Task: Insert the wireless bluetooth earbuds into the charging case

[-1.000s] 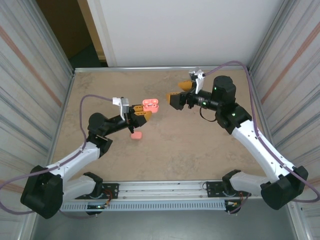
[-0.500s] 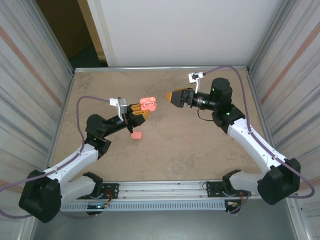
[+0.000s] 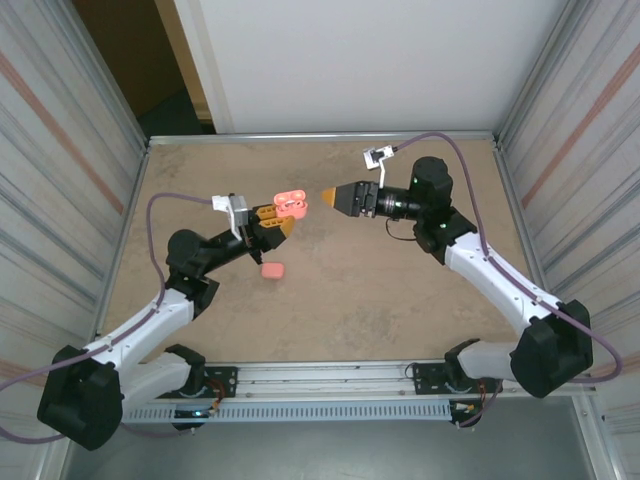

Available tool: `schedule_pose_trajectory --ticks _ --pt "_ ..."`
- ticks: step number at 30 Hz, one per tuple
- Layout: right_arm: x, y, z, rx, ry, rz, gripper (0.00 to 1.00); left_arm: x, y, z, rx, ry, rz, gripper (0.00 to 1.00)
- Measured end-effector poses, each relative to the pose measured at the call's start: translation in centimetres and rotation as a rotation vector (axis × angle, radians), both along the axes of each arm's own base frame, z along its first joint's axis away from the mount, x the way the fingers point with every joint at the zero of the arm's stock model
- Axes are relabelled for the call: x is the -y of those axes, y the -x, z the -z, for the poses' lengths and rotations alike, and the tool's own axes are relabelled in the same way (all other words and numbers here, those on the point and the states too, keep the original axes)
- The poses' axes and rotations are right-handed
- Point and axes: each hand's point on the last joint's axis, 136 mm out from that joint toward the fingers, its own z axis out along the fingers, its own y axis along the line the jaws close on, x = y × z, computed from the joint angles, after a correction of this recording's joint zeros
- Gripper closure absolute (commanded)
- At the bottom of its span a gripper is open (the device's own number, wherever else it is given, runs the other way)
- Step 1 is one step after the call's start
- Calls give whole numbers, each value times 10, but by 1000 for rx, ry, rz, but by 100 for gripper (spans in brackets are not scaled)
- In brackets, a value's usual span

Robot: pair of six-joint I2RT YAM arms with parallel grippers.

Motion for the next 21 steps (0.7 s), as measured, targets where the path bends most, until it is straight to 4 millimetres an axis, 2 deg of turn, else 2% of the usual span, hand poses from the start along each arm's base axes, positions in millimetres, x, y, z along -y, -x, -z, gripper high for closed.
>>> schedule_pose_trajectory --ticks 7,21 --pt "-17 13 1 8 -8 -76 1 2 5 -3 26 4 32 100" --pt "-33 36 -26 97 -40 -174 1 6 11 -10 44 19 88 100"
